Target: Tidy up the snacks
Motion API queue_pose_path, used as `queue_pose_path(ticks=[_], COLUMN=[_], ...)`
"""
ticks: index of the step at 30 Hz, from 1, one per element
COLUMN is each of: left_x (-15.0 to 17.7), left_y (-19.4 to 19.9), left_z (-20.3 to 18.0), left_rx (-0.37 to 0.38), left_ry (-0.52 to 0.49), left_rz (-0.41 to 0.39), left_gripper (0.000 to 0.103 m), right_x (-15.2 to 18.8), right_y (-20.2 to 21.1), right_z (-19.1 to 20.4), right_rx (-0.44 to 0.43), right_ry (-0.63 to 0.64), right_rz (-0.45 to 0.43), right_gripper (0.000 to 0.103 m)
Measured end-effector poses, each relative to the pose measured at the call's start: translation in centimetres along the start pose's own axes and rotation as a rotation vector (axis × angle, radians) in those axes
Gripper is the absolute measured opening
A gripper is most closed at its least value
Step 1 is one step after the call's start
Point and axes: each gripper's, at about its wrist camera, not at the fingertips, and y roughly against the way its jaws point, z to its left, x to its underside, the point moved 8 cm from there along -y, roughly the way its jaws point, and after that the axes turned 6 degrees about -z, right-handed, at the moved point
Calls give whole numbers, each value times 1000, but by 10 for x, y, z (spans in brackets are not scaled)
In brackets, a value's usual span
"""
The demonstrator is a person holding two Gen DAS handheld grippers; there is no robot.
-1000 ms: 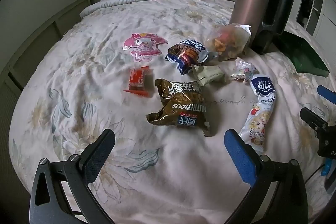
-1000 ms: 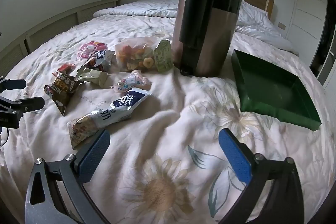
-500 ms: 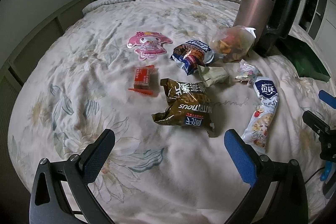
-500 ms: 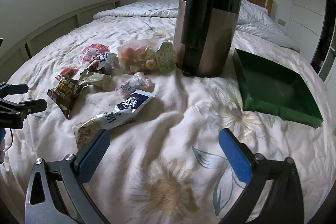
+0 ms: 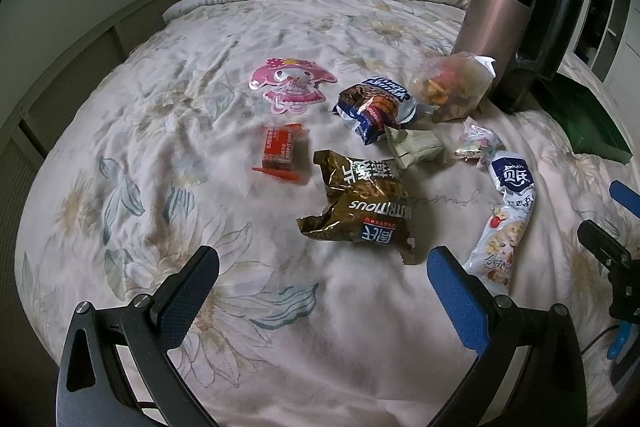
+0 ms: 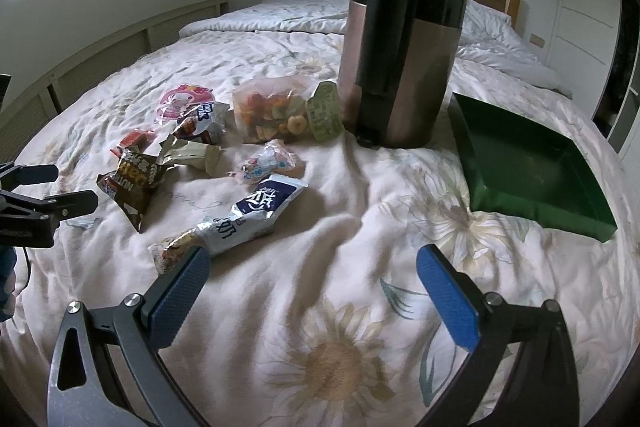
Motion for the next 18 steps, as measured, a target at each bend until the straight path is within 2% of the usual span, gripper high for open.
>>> queue_pose_path(ticks=[18], left_x=[-3], left_y=[-2], left_z=[9], left_rx=[-2], left_ry=[45], left_rz=[7], left_gripper=[102], right_x=[-1], right_y=[0], right_z=[9], right_rx=[-5], right_ry=[-13], right_rz=[10], right_gripper=[103])
